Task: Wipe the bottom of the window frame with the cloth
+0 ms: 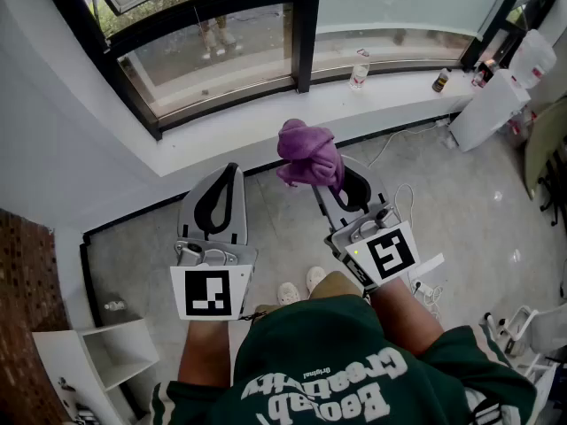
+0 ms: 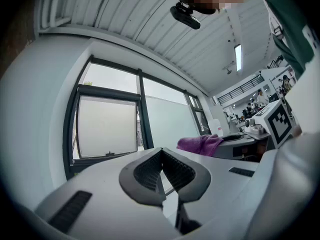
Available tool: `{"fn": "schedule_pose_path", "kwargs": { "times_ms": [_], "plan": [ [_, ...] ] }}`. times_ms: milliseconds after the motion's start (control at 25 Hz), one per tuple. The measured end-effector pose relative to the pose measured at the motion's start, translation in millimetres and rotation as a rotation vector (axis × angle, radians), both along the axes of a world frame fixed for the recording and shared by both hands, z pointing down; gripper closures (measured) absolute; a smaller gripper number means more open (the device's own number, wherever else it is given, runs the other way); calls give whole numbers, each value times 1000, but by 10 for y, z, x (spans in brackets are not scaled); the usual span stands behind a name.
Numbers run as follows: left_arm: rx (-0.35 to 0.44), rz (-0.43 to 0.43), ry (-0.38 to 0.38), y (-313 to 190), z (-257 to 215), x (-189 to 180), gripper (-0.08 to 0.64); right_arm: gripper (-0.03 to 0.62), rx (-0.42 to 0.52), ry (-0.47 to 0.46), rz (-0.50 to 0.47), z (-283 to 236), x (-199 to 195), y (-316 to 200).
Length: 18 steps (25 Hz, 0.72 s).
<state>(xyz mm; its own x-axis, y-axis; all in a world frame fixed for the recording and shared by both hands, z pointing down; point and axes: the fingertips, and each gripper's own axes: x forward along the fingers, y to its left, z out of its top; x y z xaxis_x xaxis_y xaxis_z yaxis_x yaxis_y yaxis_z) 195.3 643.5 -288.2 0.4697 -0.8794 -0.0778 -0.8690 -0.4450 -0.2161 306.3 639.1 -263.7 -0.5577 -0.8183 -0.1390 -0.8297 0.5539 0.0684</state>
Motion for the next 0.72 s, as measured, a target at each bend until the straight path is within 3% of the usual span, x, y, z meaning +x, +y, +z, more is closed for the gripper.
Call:
{"fn": "schedule_pose_path", "kwargs": {
  "times_ms": [440,720],
  "plan": [
    [-13,-37,-12,-215,39,193,551,512,8,26,-56,61,108,-222],
    [-20,-79,0,-435,34,460,551,512,-1,23,-96,97,403,-439]
  ]
}}
